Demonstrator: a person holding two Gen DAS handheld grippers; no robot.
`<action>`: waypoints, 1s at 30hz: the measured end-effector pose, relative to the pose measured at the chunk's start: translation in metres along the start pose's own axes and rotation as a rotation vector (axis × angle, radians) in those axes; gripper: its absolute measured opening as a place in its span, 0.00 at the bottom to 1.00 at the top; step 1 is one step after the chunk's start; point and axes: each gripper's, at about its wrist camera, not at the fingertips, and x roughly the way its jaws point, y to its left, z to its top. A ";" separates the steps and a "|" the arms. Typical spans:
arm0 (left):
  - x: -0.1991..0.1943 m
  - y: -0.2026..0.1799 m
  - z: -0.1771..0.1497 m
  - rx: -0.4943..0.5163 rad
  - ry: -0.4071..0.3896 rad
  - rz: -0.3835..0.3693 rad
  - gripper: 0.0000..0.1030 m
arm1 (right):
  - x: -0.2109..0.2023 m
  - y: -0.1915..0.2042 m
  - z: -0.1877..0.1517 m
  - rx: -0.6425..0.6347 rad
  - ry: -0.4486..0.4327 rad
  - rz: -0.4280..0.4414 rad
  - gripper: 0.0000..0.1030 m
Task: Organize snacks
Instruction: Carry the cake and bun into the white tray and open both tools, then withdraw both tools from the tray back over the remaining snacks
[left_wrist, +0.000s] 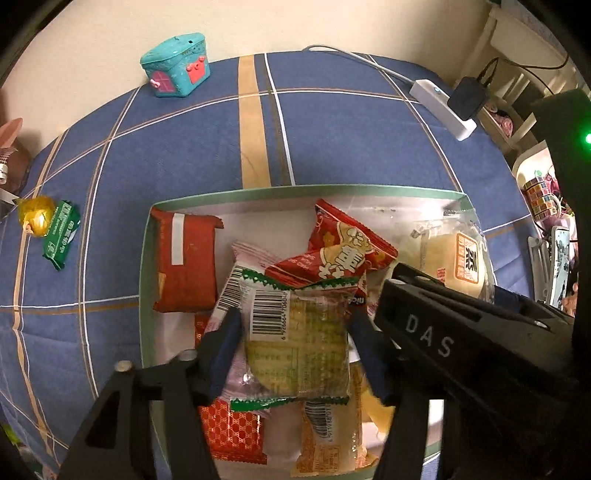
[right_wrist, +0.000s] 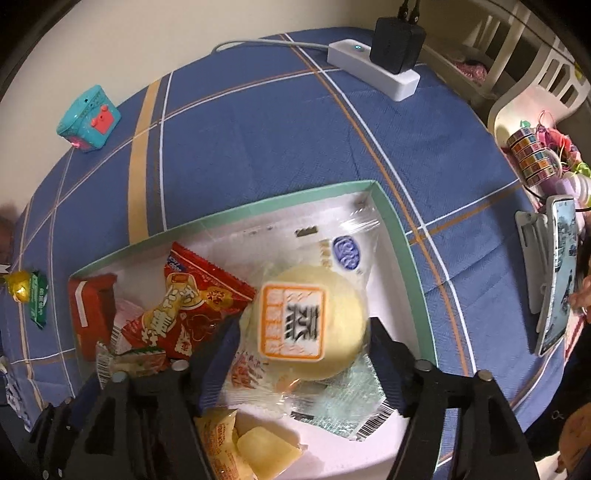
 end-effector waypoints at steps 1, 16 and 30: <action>0.000 0.000 0.000 0.001 0.000 0.001 0.66 | 0.000 0.000 0.000 -0.002 0.002 -0.002 0.73; -0.039 0.000 0.011 -0.003 -0.086 -0.031 0.87 | -0.050 -0.017 0.009 0.045 -0.134 0.020 0.99; -0.062 0.076 0.024 -0.207 -0.181 0.062 0.95 | -0.075 -0.024 0.013 0.068 -0.187 0.028 0.99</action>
